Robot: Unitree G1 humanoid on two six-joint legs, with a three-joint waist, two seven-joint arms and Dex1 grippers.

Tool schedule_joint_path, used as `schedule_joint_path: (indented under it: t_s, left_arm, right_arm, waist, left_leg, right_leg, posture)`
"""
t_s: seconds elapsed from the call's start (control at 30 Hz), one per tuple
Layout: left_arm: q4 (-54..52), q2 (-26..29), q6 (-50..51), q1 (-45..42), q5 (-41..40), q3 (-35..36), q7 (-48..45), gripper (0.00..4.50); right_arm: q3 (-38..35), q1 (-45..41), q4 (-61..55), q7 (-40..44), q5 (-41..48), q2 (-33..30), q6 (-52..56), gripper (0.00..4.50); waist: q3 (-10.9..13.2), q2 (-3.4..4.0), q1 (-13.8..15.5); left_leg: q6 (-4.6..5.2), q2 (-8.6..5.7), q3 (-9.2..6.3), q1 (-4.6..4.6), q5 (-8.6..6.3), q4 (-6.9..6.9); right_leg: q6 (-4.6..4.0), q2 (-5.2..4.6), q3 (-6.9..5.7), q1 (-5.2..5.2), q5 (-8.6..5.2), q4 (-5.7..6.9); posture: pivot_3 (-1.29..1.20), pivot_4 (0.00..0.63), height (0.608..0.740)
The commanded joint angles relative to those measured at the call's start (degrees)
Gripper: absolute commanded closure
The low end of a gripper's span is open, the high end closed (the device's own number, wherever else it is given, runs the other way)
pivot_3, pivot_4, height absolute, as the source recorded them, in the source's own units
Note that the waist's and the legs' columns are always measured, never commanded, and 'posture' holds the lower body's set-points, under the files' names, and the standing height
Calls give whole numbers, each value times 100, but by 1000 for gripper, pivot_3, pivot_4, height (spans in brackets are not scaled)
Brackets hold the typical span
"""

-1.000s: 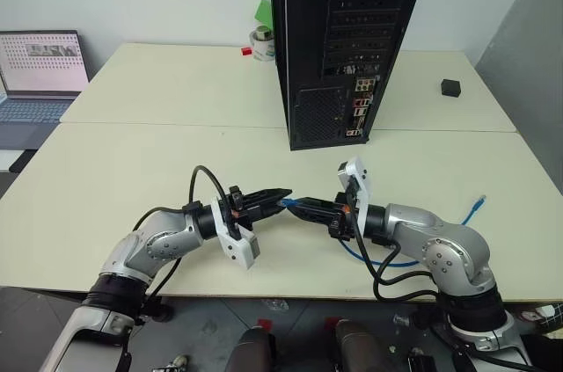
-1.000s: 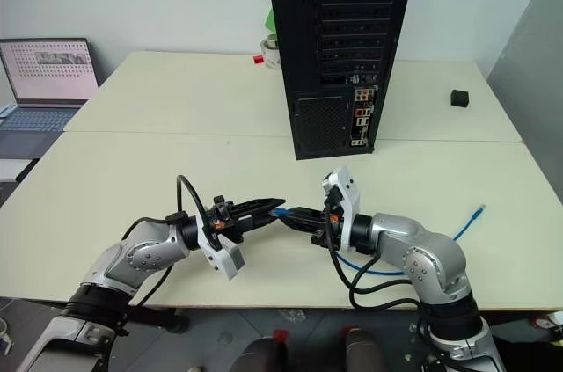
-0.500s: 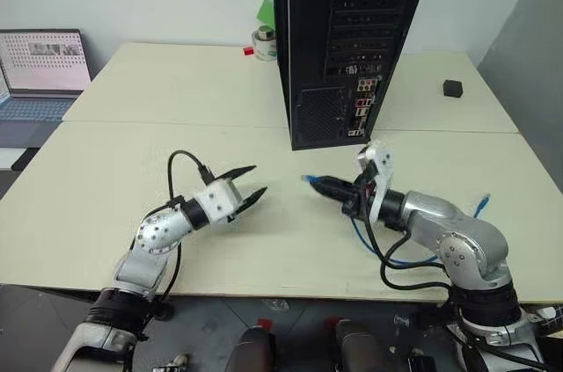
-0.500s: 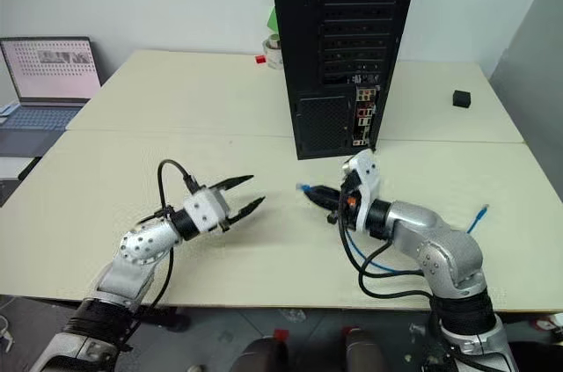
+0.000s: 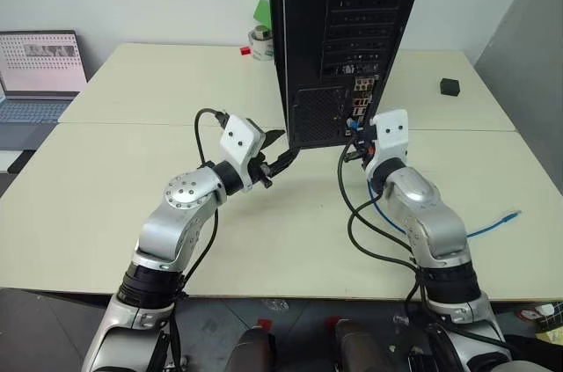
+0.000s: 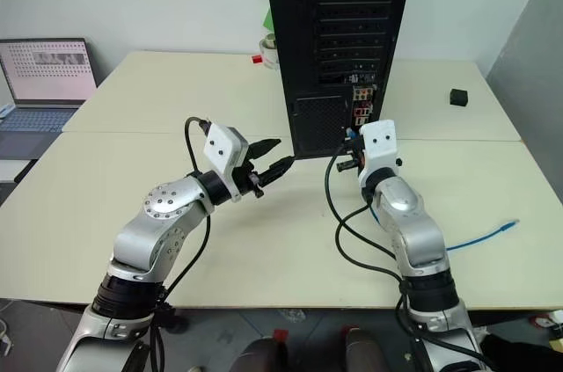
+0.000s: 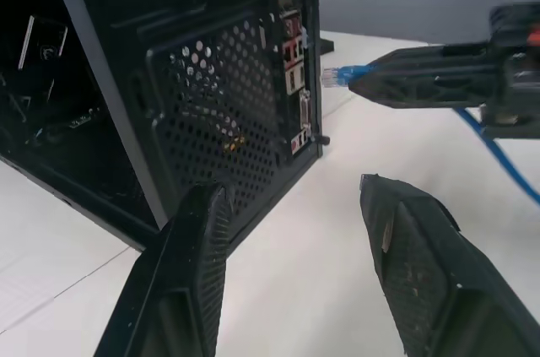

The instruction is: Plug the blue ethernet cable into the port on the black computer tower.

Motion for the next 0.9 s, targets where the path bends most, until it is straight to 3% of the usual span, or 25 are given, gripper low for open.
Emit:
schedule_joint_path:
  t_s: [0.03,0.47,0.9]
  left_arm:
    - [-279,-19,73,-150,69,89,35,1975]
    - [-381,-470,62,-230,498,-11,411,1975]
    - [-406,-512,69,-217,593,23,394,1975]
  right_arm:
    - [-201,-344,315,-196,-199,80,-440,4465]
    - [-360,-840,1154,-218,-310,246,-919,4465]
    - [-505,-1048,1536,-202,-277,291,-1040,4465]
  waist:
    - [0,0,0]
    - [0,0,4]
    - [0,0,4]
  left_leg:
    - [0,0,0,0,0,0]
    - [0,0,3,0,0,0]
    - [0,0,4,-1,0,0]
  right_leg:
    - [0,0,1,0,0,0]
    - [-1,-1,4,0,0,0]
    - [-1,-1,5,-1,1,0]
  posture:
    - [0,150,740]
    - [0,150,740]
    - [0,150,740]
